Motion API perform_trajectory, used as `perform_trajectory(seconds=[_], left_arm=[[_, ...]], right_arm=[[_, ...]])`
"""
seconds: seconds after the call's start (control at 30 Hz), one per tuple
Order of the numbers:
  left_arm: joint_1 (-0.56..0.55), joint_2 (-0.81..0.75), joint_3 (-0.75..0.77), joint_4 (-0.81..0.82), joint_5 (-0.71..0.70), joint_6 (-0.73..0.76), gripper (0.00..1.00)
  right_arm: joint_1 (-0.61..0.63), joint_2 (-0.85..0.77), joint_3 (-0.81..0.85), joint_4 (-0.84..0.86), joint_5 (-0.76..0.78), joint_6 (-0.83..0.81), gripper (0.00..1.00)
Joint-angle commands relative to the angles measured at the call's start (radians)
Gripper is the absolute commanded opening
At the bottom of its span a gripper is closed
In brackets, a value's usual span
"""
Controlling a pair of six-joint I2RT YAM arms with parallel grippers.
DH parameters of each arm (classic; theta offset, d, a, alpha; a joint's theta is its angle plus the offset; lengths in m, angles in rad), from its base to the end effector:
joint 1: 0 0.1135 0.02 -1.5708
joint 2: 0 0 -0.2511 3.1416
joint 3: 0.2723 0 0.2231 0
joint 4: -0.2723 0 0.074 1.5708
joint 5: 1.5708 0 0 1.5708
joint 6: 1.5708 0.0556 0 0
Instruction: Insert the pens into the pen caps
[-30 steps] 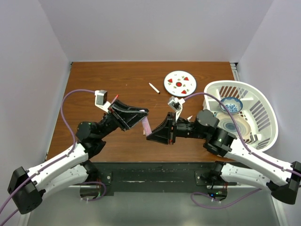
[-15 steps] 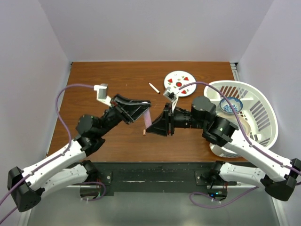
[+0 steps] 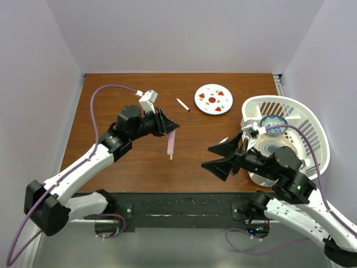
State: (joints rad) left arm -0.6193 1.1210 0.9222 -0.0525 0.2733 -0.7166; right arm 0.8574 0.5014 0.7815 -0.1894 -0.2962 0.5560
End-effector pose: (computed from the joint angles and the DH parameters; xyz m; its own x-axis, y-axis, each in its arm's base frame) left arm 0.2004 -0.1613 0.3243 -0.6596 -0.3065 -0.6863 0.4490 0.5716 -0.6868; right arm 0.0639 0.0986 0.3628 -0.4318 0.2725 -0.8598 -0.8071 0.3088 0.5032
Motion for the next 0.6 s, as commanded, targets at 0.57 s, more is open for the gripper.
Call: perform_trajectory(seconds=[0.57], left_arm=[[0.090, 0.382, -0.237, 0.118, -0.263, -0.043, 0.10]], right_arm=[[0.002, 0.063, 0.053, -0.326, 0.342, 0.159, 0.91]])
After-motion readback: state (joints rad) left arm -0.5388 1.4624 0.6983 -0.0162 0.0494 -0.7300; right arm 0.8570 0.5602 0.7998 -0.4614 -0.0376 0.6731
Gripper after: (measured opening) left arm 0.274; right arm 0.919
